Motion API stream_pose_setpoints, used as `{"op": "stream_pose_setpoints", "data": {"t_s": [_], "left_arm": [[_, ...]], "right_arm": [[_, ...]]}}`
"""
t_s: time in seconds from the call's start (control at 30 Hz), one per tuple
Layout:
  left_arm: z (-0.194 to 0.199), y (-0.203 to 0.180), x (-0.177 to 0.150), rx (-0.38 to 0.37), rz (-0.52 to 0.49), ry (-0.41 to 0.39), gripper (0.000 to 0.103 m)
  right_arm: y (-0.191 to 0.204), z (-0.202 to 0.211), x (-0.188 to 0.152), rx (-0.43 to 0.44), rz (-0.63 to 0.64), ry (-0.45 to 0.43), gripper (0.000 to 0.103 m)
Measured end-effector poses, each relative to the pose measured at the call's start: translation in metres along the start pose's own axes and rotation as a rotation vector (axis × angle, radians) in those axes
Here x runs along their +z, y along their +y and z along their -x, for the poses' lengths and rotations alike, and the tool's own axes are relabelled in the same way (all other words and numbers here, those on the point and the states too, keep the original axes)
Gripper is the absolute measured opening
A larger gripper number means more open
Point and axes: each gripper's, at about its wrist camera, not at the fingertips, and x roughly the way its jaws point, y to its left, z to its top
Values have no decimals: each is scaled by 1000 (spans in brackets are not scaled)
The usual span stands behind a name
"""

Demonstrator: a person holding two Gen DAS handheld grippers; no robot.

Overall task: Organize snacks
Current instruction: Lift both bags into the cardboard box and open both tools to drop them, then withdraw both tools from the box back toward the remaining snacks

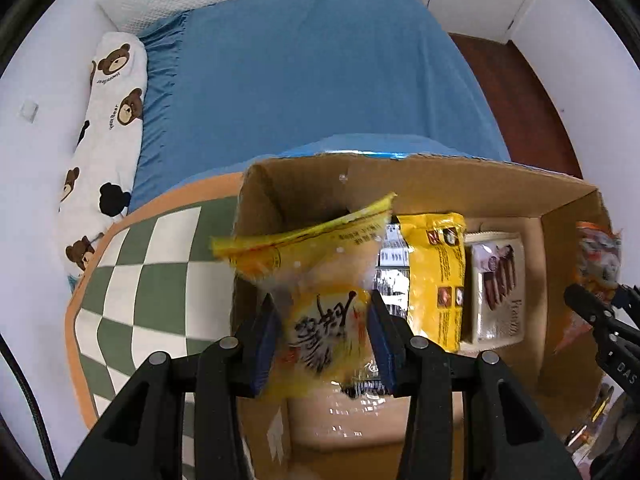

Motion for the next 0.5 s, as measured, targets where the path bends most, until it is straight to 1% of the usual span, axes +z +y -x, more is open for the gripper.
{"op": "stream_pose_setpoints", "data": {"t_s": [0.03, 0.07, 0.1, 0.13, 0.17, 0.2, 0.27, 0.33, 0.5], "left_arm": [[-2, 0, 2, 0, 0, 3, 49], [-4, 0, 4, -5, 5, 1, 52], [-5, 0, 6, -10, 8, -8, 64], [-5, -1, 7, -19, 8, -11, 79], [-5, -2, 7, -29, 11, -19, 83], [-3, -3, 6, -38, 10, -36, 83], [2, -5, 4, -33, 8, -66, 83], [4, -7, 3, -20, 8, -69, 83], [14, -12, -9, -29, 29, -95, 83]], "right_arm": [[-2, -5, 2, -4, -7, 11, 90], [-4, -10, 4, 2, -13, 17, 98], [-5, -14, 4, 12, -18, 23, 98], [-5, -18, 4, 17, -23, 28, 98], [-6, -21, 4, 20, -29, 34, 98], [-6, -23, 4, 18, -27, 37, 98], [-6, -25, 2, 14, -25, 37, 98], [-8, -24, -4, 26, -36, 38, 98], [-7, -16, -18, 38, -49, 20, 98]]}}
